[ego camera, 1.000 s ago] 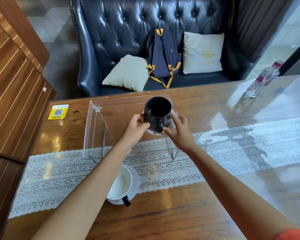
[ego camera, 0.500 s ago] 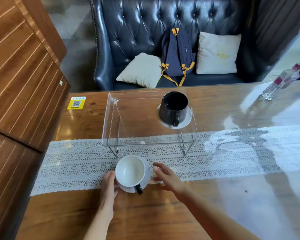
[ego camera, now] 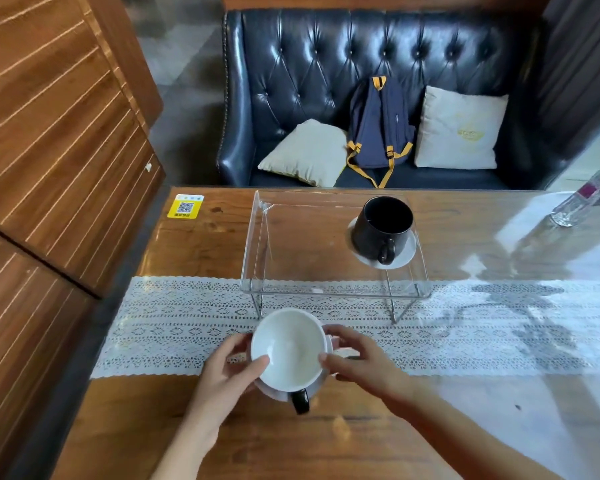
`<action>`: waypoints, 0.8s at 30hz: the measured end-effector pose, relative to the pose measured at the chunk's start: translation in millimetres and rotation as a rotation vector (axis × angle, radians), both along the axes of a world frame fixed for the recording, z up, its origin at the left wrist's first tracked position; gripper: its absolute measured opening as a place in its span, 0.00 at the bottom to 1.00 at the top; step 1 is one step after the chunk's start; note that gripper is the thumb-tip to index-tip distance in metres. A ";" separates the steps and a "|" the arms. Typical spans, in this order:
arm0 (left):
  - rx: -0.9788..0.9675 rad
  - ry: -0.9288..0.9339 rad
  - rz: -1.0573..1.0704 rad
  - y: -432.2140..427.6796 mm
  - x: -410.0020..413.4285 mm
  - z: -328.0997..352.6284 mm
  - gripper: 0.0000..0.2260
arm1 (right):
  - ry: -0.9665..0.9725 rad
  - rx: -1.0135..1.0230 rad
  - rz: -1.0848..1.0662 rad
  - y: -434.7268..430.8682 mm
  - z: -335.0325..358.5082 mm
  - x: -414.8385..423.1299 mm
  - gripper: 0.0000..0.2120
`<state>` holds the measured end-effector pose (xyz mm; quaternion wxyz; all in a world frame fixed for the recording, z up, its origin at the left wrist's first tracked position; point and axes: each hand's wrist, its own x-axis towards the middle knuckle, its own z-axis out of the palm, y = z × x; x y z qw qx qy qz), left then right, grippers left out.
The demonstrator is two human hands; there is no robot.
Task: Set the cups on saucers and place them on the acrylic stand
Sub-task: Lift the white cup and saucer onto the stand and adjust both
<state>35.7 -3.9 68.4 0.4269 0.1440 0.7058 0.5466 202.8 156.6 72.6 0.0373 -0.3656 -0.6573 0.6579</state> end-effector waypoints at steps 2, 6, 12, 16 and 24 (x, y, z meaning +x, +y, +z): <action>0.070 0.092 -0.048 9.2 -11.5 37.6 0.18 | 0.086 0.043 -0.020 9.4 34.7 -5.9 0.16; 0.188 0.206 -0.090 52.6 -39.6 84.6 0.14 | 0.224 0.128 -0.080 38.4 79.7 -31.7 0.18; 0.042 0.224 -0.179 128.0 -84.0 84.8 0.14 | 0.184 0.086 -0.158 77.5 77.2 -77.7 0.20; -0.066 0.190 -0.248 153.4 -93.0 71.0 0.14 | 0.095 0.089 -0.176 86.8 58.4 -92.3 0.21; -0.149 0.210 -0.327 161.7 -93.7 50.6 0.22 | 0.036 0.053 -0.149 92.2 33.6 -95.4 0.23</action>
